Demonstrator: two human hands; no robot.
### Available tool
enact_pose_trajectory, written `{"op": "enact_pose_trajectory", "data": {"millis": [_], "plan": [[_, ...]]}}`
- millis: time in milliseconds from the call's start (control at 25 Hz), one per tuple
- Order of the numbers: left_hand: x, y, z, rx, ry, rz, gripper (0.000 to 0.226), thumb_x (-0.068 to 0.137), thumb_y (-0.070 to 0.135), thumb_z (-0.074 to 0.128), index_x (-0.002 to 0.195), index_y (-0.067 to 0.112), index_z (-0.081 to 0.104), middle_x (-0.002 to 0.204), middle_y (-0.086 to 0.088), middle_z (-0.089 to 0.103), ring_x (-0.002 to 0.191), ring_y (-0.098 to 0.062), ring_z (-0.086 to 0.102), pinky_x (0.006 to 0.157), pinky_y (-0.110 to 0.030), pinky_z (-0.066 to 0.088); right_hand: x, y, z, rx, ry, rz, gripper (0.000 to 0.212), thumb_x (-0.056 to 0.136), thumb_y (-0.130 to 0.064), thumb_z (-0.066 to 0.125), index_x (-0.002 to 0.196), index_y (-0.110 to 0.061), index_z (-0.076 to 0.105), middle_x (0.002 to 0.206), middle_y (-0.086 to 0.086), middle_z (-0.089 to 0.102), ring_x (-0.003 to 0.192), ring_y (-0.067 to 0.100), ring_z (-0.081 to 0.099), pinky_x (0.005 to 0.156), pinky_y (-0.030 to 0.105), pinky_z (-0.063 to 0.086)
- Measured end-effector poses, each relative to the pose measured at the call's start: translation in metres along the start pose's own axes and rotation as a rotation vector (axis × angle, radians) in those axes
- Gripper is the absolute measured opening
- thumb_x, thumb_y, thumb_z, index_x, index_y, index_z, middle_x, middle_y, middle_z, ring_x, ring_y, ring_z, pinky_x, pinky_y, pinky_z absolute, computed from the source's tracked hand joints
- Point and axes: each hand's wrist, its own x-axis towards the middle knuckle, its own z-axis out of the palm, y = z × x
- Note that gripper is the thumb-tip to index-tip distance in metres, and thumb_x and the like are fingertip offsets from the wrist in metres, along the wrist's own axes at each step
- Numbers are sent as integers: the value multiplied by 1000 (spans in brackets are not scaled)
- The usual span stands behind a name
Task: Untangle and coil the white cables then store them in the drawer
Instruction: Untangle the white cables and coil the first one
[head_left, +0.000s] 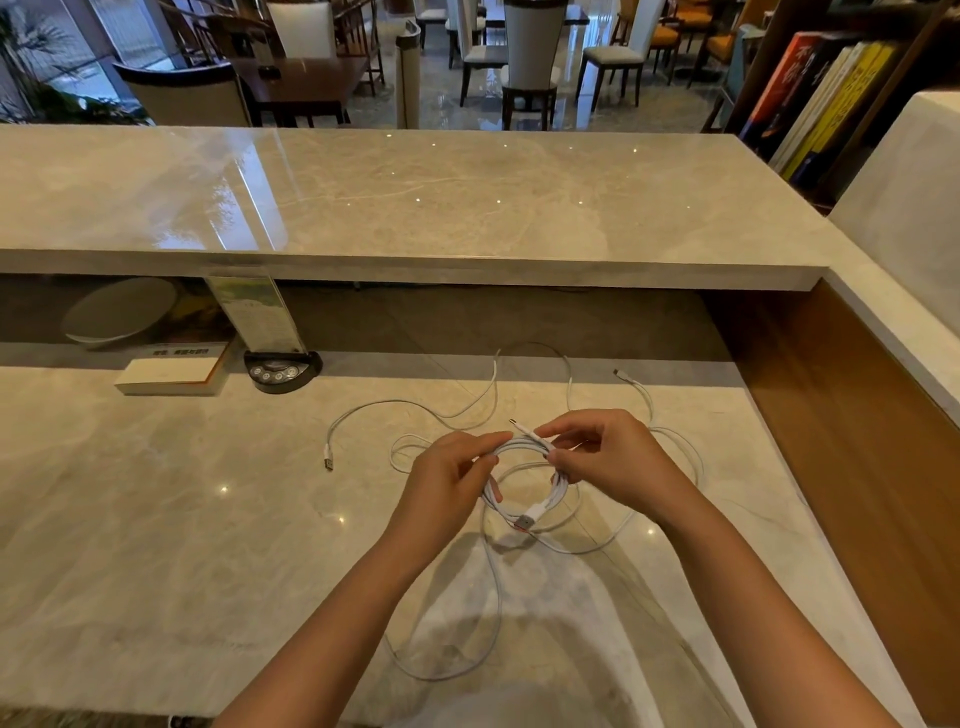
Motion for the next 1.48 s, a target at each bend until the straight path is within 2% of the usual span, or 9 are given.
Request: {"op": "enact_pose_trajectory", "data": {"millis": [120, 280, 440, 640, 760, 920, 1160, 1280, 1480], "plan": [[5, -8, -2, 130, 2, 120, 31, 89, 5, 56, 112, 22, 67, 88, -4, 65, 84, -8, 58, 77, -12, 43, 3, 7, 3, 18, 5, 7, 22, 80, -7, 69, 96, -21, 72, 85, 4, 72, 72, 15, 69, 68, 27, 59], [1, -11, 0, 13, -16, 25, 31, 90, 11, 57, 117, 24, 63, 102, -1, 64, 83, -9, 66, 83, -32, 54, 3, 15, 11, 98, 47, 15, 22, 81, -5, 68, 96, -20, 72, 86, 6, 72, 75, 17, 69, 69, 26, 58], [-23, -26, -22, 393, -18, 481, 33, 91, 32, 54, 124, 28, 57, 133, 4, 53, 128, -13, 42, 103, -18, 36, 5, 11, 24, 266, 36, 15, 25, 82, -2, 66, 86, -26, 70, 85, 10, 72, 74, 21, 71, 66, 24, 58], [-35, -48, -56, 693, -130, 738, 33, 96, 30, 44, 92, 15, 73, 89, 3, 73, 96, -16, 61, 67, -29, 54, 21, -2, 56, 222, -114, -52, 25, 80, -2, 68, 91, -24, 72, 86, 7, 73, 74, 17, 70, 67, 23, 57], [-47, -61, -80, 742, -153, 717, 28, 95, 26, 49, 89, 12, 72, 83, -1, 71, 87, -18, 63, 54, -28, 51, 31, -11, 82, 194, -180, -81, 26, 79, 0, 68, 92, -22, 72, 85, 8, 73, 76, 17, 68, 67, 24, 57], [-81, -93, -114, 824, -128, 626, 18, 90, 21, 56, 90, 12, 71, 84, -3, 70, 86, -20, 64, 55, -28, 52, 40, -22, 141, 207, -282, -82, 24, 78, 1, 68, 93, -17, 73, 80, 9, 70, 71, 16, 66, 63, 23, 55], [-139, -162, -152, 1041, -286, 407, 39, 88, 33, 48, 123, 18, 57, 122, -1, 64, 118, -20, 57, 101, -36, 43, 42, -12, 236, 134, -269, 5, 21, 78, -5, 67, 94, -17, 74, 78, 3, 69, 76, 21, 66, 75, 35, 57], [-152, -186, -164, 1063, -426, 321, 48, 86, 42, 47, 130, 21, 50, 130, 1, 59, 125, -16, 51, 103, -38, 43, 34, -6, 269, 6, -239, -79, 21, 80, -11, 66, 100, -15, 73, 87, 1, 72, 79, 15, 64, 79, 34, 55], [-156, -205, -170, 1003, -475, 310, 54, 92, 47, 40, 141, 22, 39, 147, -3, 42, 136, -20, 38, 106, -41, 36, 28, 11, 289, -461, -136, -454, 22, 83, -22, 63, 103, -14, 70, 92, 9, 70, 86, 28, 61, 69, 37, 50]]}}
